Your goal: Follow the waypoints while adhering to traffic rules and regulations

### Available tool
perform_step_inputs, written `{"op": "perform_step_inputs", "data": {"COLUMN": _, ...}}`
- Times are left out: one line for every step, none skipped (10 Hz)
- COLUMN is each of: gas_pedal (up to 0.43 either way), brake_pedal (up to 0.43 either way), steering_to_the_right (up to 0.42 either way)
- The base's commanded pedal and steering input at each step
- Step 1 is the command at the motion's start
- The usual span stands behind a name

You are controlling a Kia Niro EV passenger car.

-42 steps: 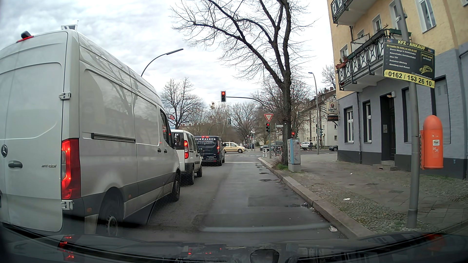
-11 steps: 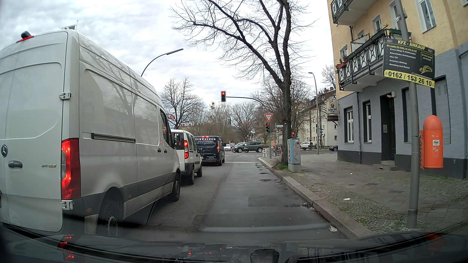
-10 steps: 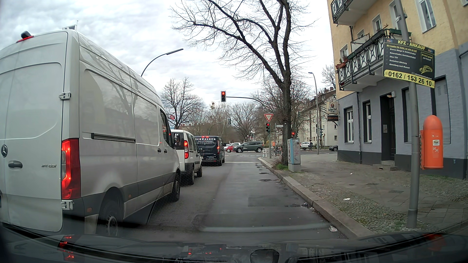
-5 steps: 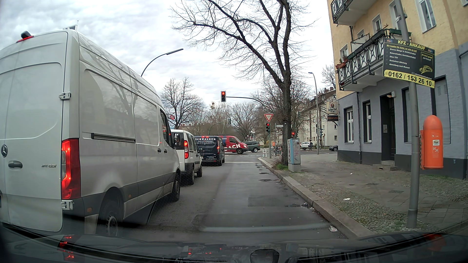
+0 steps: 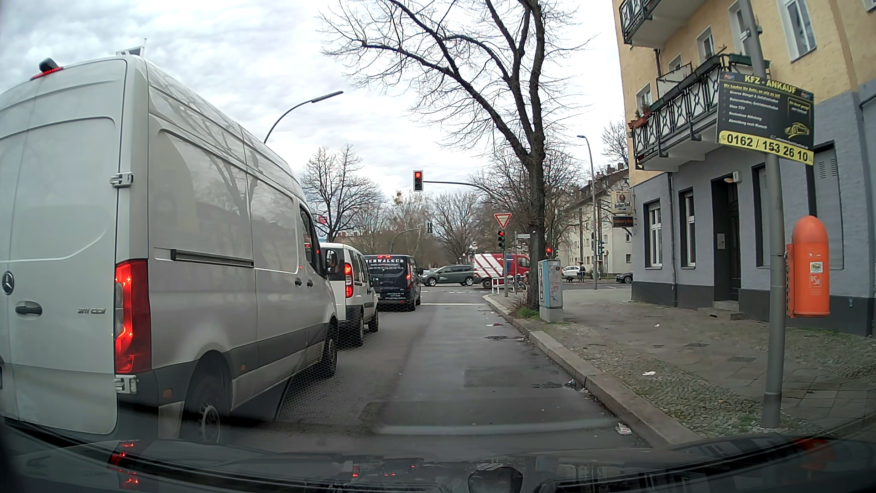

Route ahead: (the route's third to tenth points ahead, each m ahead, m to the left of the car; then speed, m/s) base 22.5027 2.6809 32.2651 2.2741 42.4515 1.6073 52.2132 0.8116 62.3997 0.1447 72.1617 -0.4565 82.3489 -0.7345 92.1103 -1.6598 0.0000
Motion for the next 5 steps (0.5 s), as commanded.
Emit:
{"op": "perform_step_inputs", "data": {"gas_pedal": 0.000, "brake_pedal": 0.421, "steering_to_the_right": -0.019}}
{"op": "perform_step_inputs", "data": {"gas_pedal": 0.000, "brake_pedal": 0.421, "steering_to_the_right": -0.019}}
{"op": "perform_step_inputs", "data": {"gas_pedal": 0.000, "brake_pedal": 0.421, "steering_to_the_right": -0.018}}
{"op": "perform_step_inputs", "data": {"gas_pedal": 0.000, "brake_pedal": 0.421, "steering_to_the_right": -0.019}}
{"op": "perform_step_inputs", "data": {"gas_pedal": 0.000, "brake_pedal": 0.421, "steering_to_the_right": -0.018}}
